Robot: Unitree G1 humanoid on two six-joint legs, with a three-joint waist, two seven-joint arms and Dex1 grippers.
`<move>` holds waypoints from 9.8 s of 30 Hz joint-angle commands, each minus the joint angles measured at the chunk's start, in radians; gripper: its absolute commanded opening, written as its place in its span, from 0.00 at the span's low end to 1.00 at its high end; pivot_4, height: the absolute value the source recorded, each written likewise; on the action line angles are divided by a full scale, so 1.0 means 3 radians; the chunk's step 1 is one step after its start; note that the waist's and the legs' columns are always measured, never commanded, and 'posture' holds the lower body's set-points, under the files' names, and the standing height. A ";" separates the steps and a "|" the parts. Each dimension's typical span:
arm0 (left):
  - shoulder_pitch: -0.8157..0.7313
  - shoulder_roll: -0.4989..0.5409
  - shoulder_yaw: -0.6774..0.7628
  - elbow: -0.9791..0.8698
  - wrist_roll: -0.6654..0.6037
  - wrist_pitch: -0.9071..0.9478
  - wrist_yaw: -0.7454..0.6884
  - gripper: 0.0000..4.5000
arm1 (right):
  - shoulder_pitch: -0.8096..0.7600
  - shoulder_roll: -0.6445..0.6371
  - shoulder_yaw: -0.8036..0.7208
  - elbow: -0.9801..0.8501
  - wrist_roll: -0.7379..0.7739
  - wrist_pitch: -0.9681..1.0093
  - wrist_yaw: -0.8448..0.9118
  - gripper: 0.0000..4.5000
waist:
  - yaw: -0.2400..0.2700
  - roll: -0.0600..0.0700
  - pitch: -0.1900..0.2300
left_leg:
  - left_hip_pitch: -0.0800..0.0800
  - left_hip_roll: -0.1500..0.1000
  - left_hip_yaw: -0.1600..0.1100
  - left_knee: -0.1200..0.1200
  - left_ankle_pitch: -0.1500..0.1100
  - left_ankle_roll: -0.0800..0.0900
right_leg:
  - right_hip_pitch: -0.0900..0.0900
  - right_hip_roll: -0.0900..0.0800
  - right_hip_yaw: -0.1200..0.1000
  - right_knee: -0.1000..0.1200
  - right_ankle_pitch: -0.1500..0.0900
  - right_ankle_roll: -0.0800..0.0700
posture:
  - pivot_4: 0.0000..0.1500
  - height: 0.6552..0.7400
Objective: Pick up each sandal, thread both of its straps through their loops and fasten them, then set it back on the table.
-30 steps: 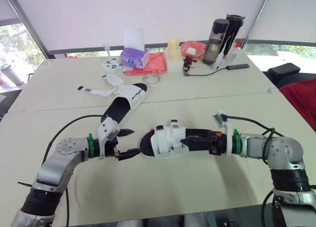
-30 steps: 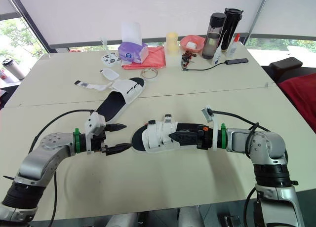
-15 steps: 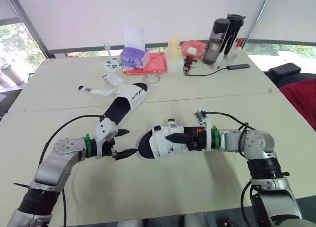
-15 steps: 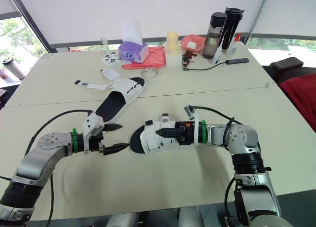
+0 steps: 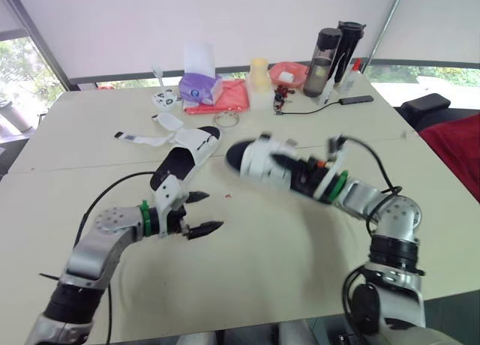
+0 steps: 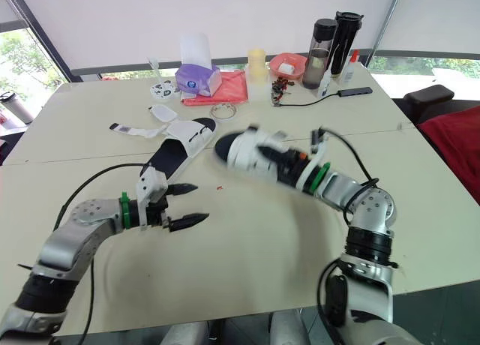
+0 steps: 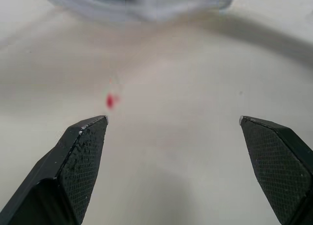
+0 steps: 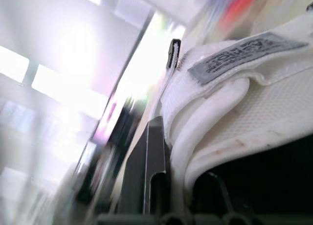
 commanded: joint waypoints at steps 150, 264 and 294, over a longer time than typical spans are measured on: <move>-0.1728 0.0890 -0.2230 0.2037 0.5380 -0.4624 0.5015 0.00 | 0.1929 -0.1421 0.1406 -0.2061 -0.1922 -0.1878 0.1107 1.00 | -0.0006 -0.0030 0.0028 | 0.0021 -0.0009 0.0022 0.0056 0.0004 0.0007 | 0.0029 0.0006 0.0005 0.0046 0.0015 0.0026 | 1.00 1.00; -0.1933 -0.0506 0.1392 0.3005 -0.0952 0.2105 0.0786 1.00 | 0.0914 -0.1270 0.2831 -0.0222 -0.2676 -0.2282 0.2966 0.01 | -0.0098 -0.0035 0.0032 | 0.0047 -0.0001 0.0005 0.0049 0.0001 0.0006 | 0.0045 0.0006 0.0009 0.0047 0.0006 0.0017 | 1.00 1.00; -0.2687 -0.0901 0.1335 0.4207 -0.0321 0.0168 0.0404 0.01 | 0.0991 -0.1206 0.2887 -0.0181 -0.2812 -0.2461 0.2887 0.00 | -0.0112 -0.0038 0.0033 | 0.0047 -0.0004 0.0011 0.0048 0.0001 0.0005 | 0.0045 0.0007 0.0008 0.0046 0.0006 0.0018 | 1.00 1.00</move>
